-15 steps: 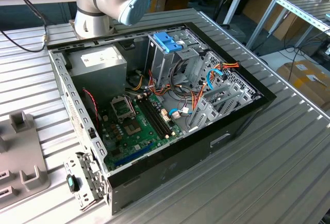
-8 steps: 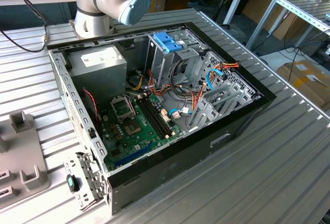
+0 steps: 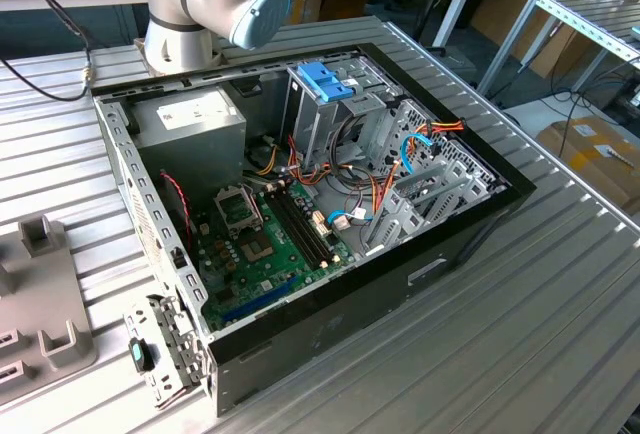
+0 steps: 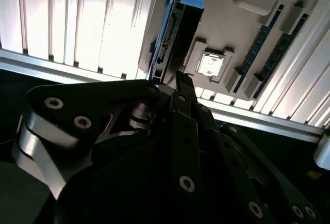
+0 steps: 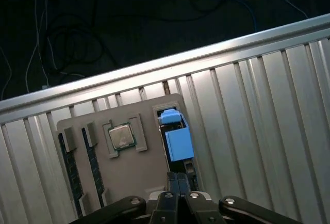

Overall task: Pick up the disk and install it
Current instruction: 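Pick up the disk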

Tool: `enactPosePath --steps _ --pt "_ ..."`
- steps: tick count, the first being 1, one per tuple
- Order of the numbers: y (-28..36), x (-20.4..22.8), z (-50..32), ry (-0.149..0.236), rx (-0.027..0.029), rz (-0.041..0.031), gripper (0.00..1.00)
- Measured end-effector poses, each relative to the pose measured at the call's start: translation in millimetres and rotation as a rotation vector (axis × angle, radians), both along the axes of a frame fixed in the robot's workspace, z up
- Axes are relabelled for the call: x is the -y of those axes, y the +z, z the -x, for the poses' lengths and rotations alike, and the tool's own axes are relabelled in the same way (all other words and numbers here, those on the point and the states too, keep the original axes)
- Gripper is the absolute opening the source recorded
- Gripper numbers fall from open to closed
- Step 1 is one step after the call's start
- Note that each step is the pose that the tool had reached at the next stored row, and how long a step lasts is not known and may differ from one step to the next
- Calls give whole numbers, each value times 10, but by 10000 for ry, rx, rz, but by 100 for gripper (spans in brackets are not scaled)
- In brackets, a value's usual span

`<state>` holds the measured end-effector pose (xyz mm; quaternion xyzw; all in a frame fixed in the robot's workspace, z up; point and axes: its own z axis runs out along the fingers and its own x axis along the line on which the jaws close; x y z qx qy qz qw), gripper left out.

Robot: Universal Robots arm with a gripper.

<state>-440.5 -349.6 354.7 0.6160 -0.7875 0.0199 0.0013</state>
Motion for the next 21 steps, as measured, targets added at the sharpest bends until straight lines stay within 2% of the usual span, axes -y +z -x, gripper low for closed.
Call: enactPosePath --steps 8,18,21 --pt "-1 0 0 791 0 0 11" --pt "-8 -14 -6 931 2 -1 11" --pt "-23 -17 -8 1263 -1 -9 11"
